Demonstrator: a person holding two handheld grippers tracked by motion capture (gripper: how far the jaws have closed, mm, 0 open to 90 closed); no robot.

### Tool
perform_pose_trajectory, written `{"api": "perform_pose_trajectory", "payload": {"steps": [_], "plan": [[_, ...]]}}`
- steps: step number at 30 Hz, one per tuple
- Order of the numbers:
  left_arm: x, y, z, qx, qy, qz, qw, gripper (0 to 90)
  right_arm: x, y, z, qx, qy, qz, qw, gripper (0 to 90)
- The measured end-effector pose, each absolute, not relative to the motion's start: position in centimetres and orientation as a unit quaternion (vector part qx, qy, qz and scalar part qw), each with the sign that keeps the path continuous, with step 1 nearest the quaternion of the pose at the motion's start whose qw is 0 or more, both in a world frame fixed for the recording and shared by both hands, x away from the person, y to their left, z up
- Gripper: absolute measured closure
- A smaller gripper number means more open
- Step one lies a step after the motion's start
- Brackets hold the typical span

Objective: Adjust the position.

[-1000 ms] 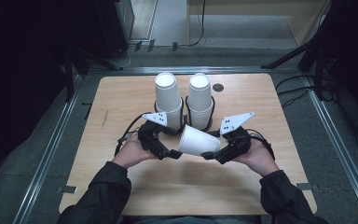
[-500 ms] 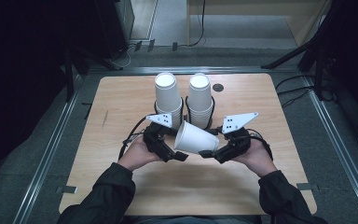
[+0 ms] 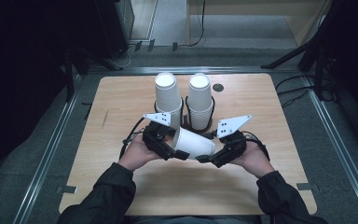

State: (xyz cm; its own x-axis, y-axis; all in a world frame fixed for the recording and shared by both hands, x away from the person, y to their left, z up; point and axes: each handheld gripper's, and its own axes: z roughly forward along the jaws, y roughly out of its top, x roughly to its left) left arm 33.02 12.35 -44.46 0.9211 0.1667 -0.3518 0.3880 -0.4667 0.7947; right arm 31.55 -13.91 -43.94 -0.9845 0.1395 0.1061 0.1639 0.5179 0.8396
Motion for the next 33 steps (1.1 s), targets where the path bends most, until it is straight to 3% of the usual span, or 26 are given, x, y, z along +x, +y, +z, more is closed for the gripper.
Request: {"api": "perform_pose_trajectory", "payload": {"steps": [11,18,33], "plan": [[32.8,12.7,-43.7,0.867,0.156,-0.101,0.462,15.4,31.7,-14.2,-44.1,-0.109,-0.874,-0.47,0.05,19.7],[33.0,13.6,-43.3,0.876,0.159,-0.081,0.447,15.3,31.8,-14.9,-44.5,-0.129,-0.882,-0.452,0.043,16.5],[33.2,11.2,-44.3,0.932,0.13,-0.032,0.337,15.2,31.8,-14.6,-46.0,-0.156,-0.902,-0.403,0.021,14.6]]}}
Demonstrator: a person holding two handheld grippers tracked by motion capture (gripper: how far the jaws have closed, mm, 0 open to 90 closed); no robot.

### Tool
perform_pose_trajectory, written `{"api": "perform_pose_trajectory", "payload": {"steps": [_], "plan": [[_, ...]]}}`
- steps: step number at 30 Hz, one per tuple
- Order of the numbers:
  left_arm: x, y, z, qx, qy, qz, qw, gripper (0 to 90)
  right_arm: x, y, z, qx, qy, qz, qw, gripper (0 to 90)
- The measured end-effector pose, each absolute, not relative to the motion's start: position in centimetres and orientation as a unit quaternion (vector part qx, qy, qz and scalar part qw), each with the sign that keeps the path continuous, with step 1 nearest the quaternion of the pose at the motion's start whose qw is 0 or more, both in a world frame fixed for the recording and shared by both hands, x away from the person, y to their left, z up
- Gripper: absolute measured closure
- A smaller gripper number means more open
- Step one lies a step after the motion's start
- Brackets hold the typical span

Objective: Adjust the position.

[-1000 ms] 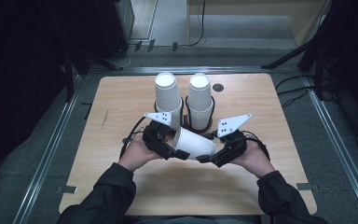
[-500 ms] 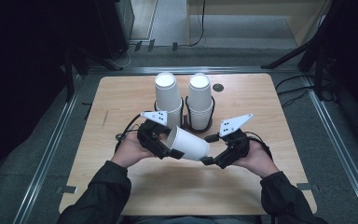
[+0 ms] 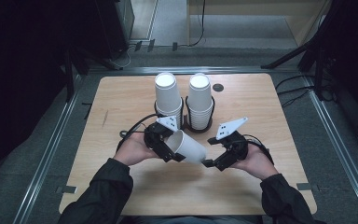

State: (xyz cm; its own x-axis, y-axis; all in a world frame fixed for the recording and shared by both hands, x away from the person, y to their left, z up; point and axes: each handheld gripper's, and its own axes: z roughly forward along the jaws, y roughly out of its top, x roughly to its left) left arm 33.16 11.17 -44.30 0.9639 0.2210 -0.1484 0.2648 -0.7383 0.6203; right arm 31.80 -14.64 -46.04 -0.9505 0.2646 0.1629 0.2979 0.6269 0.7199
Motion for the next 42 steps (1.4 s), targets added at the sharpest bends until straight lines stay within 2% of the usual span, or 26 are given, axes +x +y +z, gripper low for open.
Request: {"api": "perform_pose_trajectory", "payload": {"steps": [17,24,28,38,40,42], "plan": [[32.5,8.3,-44.7,0.948,0.095,-0.027,0.301,15.1,31.3,-12.7,-47.7,-0.133,-0.922,-0.364,0.02,15.6],[32.4,8.2,-44.7,0.95,0.094,-0.028,0.297,13.8,30.9,-11.3,-48.1,-0.115,-0.927,-0.356,0.003,21.9],[32.6,8.3,-44.9,0.949,0.104,-0.054,0.293,12.3,31.0,-11.3,-48.2,-0.11,-0.928,-0.355,0.019,23.2],[33.0,8.7,-45.1,0.942,0.113,-0.075,0.307,8.2,31.0,-11.5,-48.0,-0.108,-0.925,-0.363,0.023,23.3],[33.2,8.8,-45.3,0.94,0.117,-0.087,0.308,2.9,31.1,-11.6,-48.0,-0.109,-0.925,-0.363,0.026,23.2],[33.2,8.9,-45.4,0.941,0.118,-0.083,0.306,1.8,31.1,-11.7,-48.0,-0.111,-0.925,-0.362,0.026,23.2]]}}
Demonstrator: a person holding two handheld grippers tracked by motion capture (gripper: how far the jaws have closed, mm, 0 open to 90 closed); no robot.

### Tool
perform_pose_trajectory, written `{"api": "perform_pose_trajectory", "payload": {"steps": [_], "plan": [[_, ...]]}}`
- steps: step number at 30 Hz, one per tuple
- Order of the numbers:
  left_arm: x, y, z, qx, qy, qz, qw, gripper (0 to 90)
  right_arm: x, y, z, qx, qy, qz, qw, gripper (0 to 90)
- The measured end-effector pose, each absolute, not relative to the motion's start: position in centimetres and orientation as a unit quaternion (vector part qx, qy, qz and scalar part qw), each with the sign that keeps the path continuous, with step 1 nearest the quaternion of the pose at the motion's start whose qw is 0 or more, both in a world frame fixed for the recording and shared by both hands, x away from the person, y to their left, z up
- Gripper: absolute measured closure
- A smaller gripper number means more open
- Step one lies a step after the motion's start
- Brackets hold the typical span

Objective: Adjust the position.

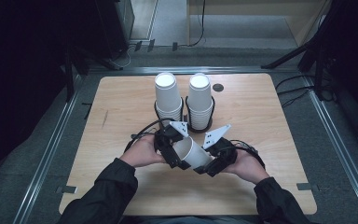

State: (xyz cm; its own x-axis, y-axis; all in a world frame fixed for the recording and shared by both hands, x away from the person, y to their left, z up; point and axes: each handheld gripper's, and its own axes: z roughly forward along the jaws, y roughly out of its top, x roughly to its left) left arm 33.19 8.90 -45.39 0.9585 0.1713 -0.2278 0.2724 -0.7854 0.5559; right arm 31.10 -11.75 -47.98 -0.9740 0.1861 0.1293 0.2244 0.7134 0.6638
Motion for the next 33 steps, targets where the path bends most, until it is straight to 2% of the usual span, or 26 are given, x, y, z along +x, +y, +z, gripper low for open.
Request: {"api": "perform_pose_trajectory", "payload": {"steps": [6,33], "plan": [[33.3,9.5,-45.3,0.934,0.121,-0.087,0.325,0.0,31.3,-12.2,-47.8,-0.116,-0.924,-0.363,0.025,23.2],[33.9,12.6,-45.1,0.919,0.155,-0.045,0.36,0.0,32.2,-16.4,-45.4,-0.17,-0.9,-0.402,-0.006,23.1]]}}
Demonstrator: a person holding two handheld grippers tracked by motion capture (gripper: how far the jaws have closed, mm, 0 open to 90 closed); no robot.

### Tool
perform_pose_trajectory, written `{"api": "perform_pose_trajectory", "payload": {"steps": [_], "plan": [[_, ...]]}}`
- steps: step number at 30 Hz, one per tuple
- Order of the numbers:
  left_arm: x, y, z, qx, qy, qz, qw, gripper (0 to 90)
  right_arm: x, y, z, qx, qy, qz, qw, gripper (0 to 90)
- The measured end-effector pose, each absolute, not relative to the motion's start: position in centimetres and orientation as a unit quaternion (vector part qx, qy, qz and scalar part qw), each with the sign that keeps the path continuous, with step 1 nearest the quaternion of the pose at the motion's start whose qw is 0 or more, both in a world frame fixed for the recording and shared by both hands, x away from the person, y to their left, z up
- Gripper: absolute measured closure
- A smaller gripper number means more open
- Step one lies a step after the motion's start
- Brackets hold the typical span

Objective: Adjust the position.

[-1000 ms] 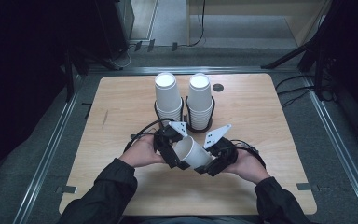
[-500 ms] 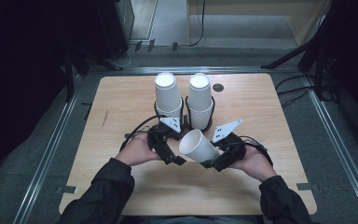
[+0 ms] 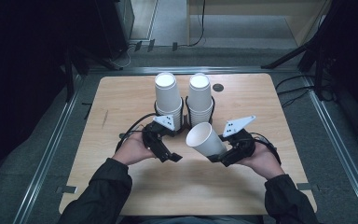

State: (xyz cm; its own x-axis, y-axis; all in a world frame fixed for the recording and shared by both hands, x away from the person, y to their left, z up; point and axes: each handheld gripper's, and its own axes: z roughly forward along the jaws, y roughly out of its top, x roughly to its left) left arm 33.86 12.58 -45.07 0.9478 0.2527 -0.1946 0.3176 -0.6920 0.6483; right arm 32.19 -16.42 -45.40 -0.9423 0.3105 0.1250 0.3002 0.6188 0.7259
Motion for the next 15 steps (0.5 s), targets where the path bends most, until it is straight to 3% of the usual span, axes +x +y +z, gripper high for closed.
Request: {"api": "perform_pose_trajectory", "payload": {"steps": [15], "plan": [[33.0,13.6,-44.7,0.893,0.191,-0.019,0.407,1.6,32.8,-16.8,-44.3,0.173,0.88,0.442,0.022,23.1]]}}
